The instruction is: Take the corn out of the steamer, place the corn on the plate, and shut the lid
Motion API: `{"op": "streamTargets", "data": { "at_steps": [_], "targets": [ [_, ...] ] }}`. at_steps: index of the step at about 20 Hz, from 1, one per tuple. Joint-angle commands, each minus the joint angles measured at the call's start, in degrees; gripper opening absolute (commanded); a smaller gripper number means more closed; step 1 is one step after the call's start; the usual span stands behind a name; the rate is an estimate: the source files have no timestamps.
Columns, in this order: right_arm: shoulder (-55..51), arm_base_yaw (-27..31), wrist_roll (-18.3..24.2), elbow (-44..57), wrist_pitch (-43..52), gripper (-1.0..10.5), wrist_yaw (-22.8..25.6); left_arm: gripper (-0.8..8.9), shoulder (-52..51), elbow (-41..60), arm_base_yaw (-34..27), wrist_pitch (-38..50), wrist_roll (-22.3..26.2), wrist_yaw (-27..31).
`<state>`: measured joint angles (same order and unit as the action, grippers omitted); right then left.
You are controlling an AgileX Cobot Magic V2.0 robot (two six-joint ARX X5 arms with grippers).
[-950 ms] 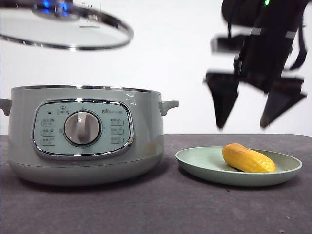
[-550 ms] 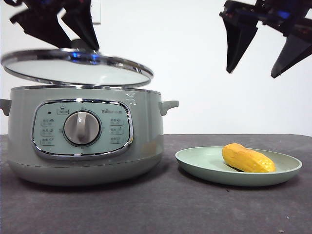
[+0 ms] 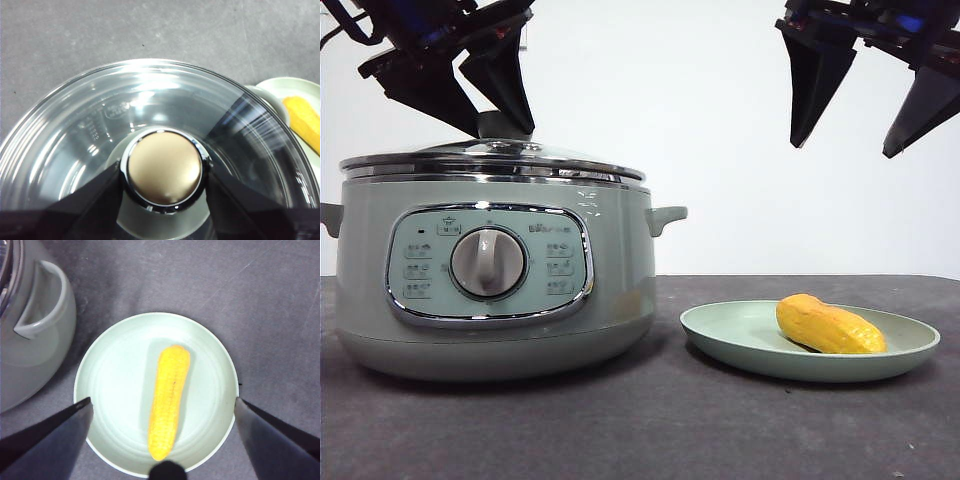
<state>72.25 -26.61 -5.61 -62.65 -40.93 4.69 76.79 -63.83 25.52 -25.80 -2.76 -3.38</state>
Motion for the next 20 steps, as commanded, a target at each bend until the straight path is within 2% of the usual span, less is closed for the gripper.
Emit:
{"op": "streamTargets", "data": {
  "at_steps": [1, 7, 10, 16, 17, 19, 20],
  "targets": [
    [0.0, 0.0, -0.9, 0.3, 0.1, 4.7, 0.2, -0.09, 0.0, -0.3, 0.4, -0.7, -2.0, -1.4],
    [0.0, 0.0, -1.0, 0.3, 0.1, 4.7, 0.2, -0.09, 0.0, -0.3, 0.9, -0.9, -1.5, -0.6],
    [0.0, 0.0, -1.3, 0.3, 0.1, 4.7, 0.2, -0.09, 0.0, -0.3, 0.9, -0.8, -1.4, 2.5],
    [0.0, 0.0, -1.4, 0.3, 0.1, 4.7, 0.1, 0.11, 0.0, -0.3, 1.5, -0.8, -1.2, 2.4],
    [0.0, 0.0, -1.4, 0.3, 0.1, 4.7, 0.1, 0.86, 0.0, -0.3, 1.6, -0.8, -1.3, 2.2],
    [0.0, 0.0, -1.4, 0.3, 0.1, 4.7, 0.1, 2.95, 0.0, -0.3, 1.6, -0.8, -1.3, 1.8],
    [0.0, 0.0, -1.4, 0.3, 0.0, 4.7, 0.1, 3.43, 0.0, -0.3, 1.6, -0.8, -1.3, 1.8]
  ]
}}
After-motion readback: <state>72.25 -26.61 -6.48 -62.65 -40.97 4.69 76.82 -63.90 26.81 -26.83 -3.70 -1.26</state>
